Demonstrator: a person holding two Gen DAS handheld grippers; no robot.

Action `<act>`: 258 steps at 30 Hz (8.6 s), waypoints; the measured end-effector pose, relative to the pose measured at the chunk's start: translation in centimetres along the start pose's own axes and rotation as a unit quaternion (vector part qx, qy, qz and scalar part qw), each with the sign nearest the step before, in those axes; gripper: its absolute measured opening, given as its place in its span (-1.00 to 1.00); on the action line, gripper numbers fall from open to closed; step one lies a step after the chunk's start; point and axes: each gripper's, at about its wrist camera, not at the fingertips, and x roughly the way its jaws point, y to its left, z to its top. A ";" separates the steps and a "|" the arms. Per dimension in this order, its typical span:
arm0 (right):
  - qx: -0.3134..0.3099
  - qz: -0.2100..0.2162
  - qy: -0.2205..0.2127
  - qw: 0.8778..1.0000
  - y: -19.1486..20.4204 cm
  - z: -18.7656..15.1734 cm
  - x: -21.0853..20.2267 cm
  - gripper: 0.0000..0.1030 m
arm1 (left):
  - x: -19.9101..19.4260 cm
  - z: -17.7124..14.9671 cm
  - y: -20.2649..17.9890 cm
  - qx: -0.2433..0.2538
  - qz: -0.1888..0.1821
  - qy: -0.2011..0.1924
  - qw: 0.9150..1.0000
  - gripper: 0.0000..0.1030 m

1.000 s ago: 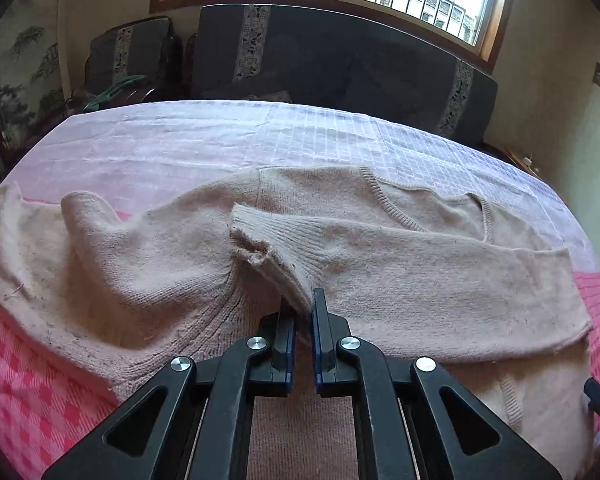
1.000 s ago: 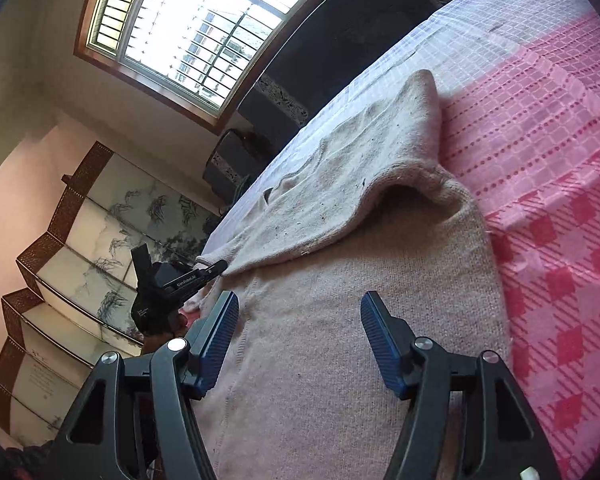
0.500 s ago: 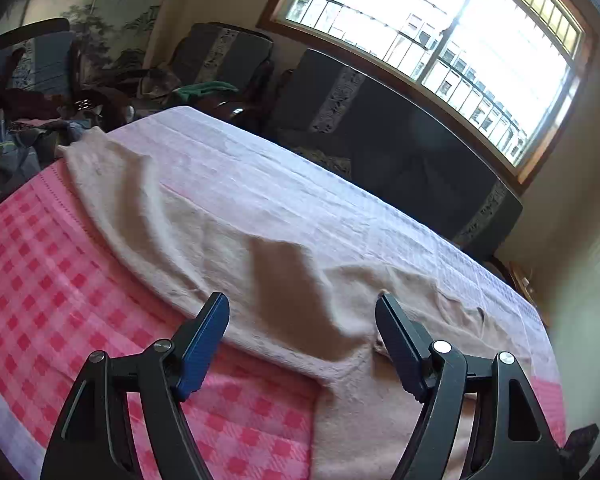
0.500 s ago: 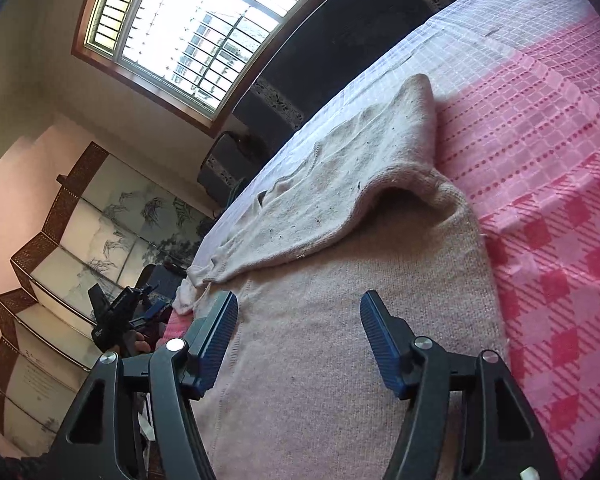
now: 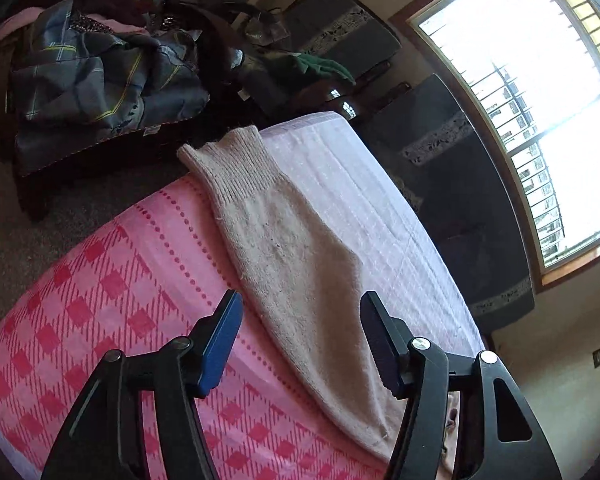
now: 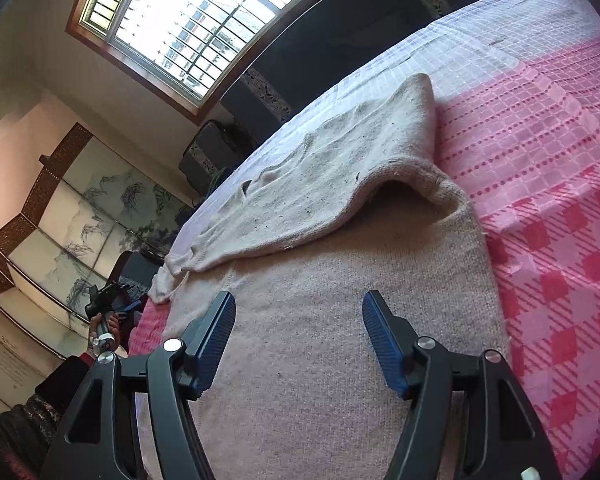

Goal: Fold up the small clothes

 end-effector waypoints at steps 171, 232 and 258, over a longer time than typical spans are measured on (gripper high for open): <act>0.210 0.103 -0.072 0.970 -12.3 9.5 4.3 -0.73 | 3.9 -30.2 -18.9 0.110 -0.066 -0.068 0.989 0.30; -0.103 -0.072 -0.014 0.992 -1.2 -9.3 -14.2 0.24 | -14.8 -45.3 -19.2 0.389 0.047 -0.204 0.897 0.85; -0.084 -0.096 0.017 0.992 -1.6 -11.0 -13.4 0.44 | -14.1 -39.7 -6.2 0.219 -0.090 0.037 0.971 0.84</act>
